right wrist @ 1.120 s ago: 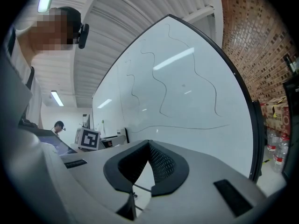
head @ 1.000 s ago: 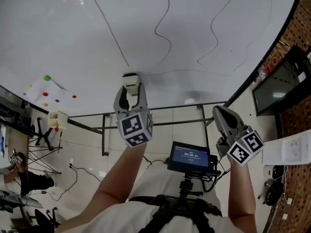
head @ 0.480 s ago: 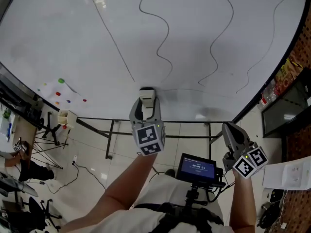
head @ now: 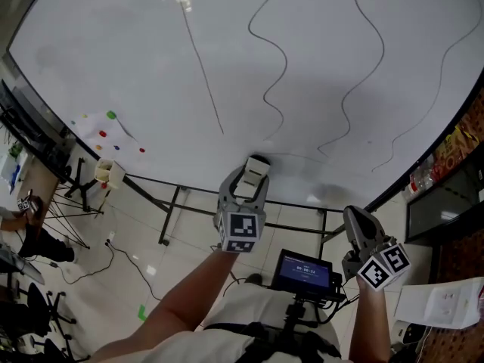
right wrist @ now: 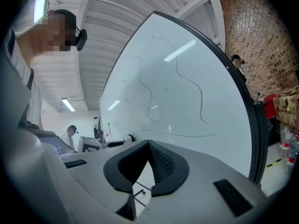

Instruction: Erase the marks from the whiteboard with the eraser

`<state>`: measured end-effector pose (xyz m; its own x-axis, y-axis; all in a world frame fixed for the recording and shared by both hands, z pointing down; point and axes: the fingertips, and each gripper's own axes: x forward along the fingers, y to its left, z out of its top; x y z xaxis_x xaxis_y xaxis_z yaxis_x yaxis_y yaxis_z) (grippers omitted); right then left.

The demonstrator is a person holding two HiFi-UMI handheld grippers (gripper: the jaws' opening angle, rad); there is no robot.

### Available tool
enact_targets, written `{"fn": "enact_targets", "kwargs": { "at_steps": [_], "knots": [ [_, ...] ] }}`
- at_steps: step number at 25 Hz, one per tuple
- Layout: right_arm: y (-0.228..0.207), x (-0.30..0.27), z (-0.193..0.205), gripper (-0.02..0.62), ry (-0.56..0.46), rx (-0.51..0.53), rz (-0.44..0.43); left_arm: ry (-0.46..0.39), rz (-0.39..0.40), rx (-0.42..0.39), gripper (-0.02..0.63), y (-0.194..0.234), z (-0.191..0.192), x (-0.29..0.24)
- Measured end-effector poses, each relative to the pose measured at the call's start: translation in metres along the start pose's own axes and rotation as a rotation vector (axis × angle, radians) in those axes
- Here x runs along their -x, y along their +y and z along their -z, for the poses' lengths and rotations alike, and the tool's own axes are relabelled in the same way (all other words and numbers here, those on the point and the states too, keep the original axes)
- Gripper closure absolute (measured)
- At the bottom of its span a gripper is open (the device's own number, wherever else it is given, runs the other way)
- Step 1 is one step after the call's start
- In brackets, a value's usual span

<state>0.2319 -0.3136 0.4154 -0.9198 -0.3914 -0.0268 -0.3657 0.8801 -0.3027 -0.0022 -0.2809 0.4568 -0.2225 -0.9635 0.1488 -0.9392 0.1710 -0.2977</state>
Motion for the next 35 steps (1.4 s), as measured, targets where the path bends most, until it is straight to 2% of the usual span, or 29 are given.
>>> {"fn": "enact_targets", "kwargs": {
  "at_steps": [3,7,10,12,14,18,22,24,27,30,33,35],
  "knots": [
    [-0.007,0.004,0.001,0.588,0.003,-0.007,0.005,-0.071,-0.082,0.079,0.344,0.018,-0.010,0.005],
    [-0.016,0.014,-0.004,0.588,-0.013,-0.020,0.011,-0.069,-0.179,0.271,0.344,0.041,-0.009,0.004],
    [-0.023,0.024,-0.009,0.588,-0.031,-0.034,0.018,-0.055,-0.207,0.412,0.344,0.045,-0.009,0.003],
    [-0.029,0.030,-0.010,0.588,-0.043,-0.044,0.028,-0.062,-0.223,0.453,0.344,0.043,-0.010,0.002],
    [-0.036,0.035,-0.010,0.588,-0.047,-0.049,0.040,-0.072,-0.203,0.486,0.344,0.030,-0.014,-0.002],
    [-0.042,0.043,-0.011,0.588,-0.051,-0.052,0.052,-0.085,-0.124,0.468,0.344,-0.012,-0.031,-0.010],
    [-0.046,0.047,-0.014,0.588,-0.053,-0.048,0.051,-0.080,-0.097,0.429,0.344,-0.033,-0.042,-0.015],
    [-0.050,0.049,-0.014,0.588,-0.055,-0.049,0.057,-0.068,-0.089,0.364,0.344,-0.040,-0.043,-0.017],
    [-0.052,0.048,-0.014,0.588,-0.055,-0.051,0.056,-0.054,-0.063,0.221,0.344,-0.048,-0.043,-0.020],
    [-0.050,0.042,-0.014,0.588,-0.052,-0.053,0.043,-0.021,0.029,0.137,0.344,-0.061,-0.041,-0.022],
    [-0.047,0.035,-0.013,0.588,-0.049,-0.057,0.028,0.016,0.156,0.140,0.344,-0.073,-0.037,-0.023],
    [-0.046,0.033,-0.013,0.588,-0.047,-0.059,0.023,0.004,0.155,0.160,0.345,-0.068,-0.039,-0.018]
  ]
}}
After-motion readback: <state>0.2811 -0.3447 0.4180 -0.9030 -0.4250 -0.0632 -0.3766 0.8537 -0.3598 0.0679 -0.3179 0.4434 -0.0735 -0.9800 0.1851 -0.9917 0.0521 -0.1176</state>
